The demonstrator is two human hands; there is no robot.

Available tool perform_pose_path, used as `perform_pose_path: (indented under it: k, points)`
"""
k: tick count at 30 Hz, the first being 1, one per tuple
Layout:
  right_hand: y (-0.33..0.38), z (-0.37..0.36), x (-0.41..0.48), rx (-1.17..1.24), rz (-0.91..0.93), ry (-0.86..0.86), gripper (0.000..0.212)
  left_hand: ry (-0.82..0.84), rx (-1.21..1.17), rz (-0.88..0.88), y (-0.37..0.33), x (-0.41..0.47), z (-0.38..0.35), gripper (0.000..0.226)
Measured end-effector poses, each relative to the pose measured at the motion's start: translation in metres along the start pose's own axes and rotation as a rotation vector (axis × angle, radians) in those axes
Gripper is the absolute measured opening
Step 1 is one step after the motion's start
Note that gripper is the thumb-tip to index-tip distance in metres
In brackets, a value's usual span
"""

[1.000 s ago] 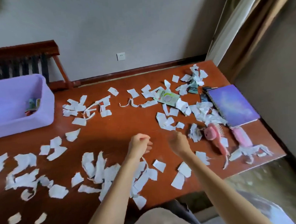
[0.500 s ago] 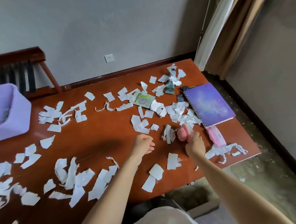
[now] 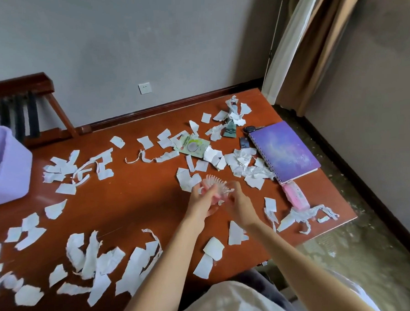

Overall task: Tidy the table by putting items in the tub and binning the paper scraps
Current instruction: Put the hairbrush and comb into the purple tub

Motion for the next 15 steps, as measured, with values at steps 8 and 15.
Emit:
perform_pose_path:
  k: [8, 15]
  points:
    - [-0.008, 0.04, -0.005, 0.229, 0.005, 0.151, 0.04, -0.272, -0.379, 0.055, 0.004, 0.011, -0.005, 0.051]
    - [-0.104, 0.122, 0.021, -0.388, -0.445, -0.203, 0.037, -0.308, -0.327, 0.048, 0.007, 0.009, -0.044, 0.049]
Point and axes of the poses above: each hand's wrist, its own x-axis towards the middle knuckle, its own z-axis out of the back of the hand, y = z × x, the point moved 6 cm from there along x, towards the middle knuckle, and after that the axes turned 1 degree about -x, right-handed, at the moved point
